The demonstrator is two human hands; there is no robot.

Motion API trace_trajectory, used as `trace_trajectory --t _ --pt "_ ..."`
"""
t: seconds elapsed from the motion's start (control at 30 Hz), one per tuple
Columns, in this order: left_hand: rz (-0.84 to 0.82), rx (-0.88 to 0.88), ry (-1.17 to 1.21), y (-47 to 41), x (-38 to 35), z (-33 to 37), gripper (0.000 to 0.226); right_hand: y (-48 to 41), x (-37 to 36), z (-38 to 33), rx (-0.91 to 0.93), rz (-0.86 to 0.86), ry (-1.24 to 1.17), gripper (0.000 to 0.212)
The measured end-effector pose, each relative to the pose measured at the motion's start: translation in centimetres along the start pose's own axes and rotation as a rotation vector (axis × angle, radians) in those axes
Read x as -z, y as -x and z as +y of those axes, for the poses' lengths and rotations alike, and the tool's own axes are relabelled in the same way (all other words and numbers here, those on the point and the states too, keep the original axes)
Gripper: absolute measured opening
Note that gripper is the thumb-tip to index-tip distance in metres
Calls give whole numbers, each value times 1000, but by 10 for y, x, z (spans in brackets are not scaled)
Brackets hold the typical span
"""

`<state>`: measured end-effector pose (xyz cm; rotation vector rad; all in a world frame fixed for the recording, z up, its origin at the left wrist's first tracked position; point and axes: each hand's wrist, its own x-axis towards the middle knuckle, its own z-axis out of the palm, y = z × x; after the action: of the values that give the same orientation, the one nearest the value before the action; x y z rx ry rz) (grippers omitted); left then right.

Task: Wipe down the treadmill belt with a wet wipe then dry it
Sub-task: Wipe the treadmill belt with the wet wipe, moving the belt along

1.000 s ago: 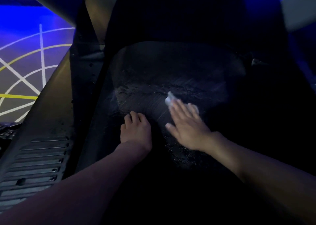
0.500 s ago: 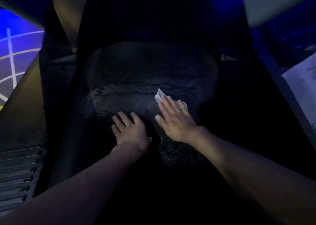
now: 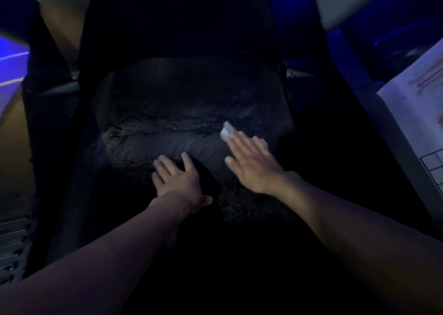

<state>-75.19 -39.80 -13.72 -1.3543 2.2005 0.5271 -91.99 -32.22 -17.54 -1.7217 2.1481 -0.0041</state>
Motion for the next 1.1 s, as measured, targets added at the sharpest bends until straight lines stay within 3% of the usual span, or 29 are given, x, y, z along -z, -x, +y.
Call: trace_trajectory --t 0.07,0.17,0.2,0.3,0.43,0.47,0.57,0.7,0.77,0.83,0.9,1.0,1.1 --pt "72 -128 -58 0 -1 9 113 4 -2 0 -23 -1 7 67" --pt "105 -188 -73 -2 0 18 98 20 -6 2 180 -38 68 66" --pt "78 -190 -83 -3 1 20 99 18 -3 14 164 -22 63 65" --pt "-57 -175 -73 -2 6 28 123 11 3 32 -150 66 -6 66" --pt "-124 -98 -47 4 3 45 142 33 -11 22 81 9 65 72" --pt "-105 -90 -71 5 0 47 142 34 -8 31 59 20 69 72" --pt "-53 -71 -107 7 -6 48 140 25 -2 42 -279 106 -48 70" --pt "44 -158 -174 14 -8 52 125 42 -15 40 -101 91 -5 72" --pt "129 -234 -195 19 -11 54 112 44 -11 54 -236 198 -105 71" --pt "154 -266 -185 24 -14 56 101 43 -9 46 -441 189 -186 72" --pt "148 -268 -171 26 -17 57 96 48 -18 30 -380 116 -88 73" --pt "106 -265 -136 29 -16 55 100 58 -17 39 -238 128 -87 72" --pt "-41 -241 -132 35 -18 57 124 57 -13 38 -422 129 -150 72"
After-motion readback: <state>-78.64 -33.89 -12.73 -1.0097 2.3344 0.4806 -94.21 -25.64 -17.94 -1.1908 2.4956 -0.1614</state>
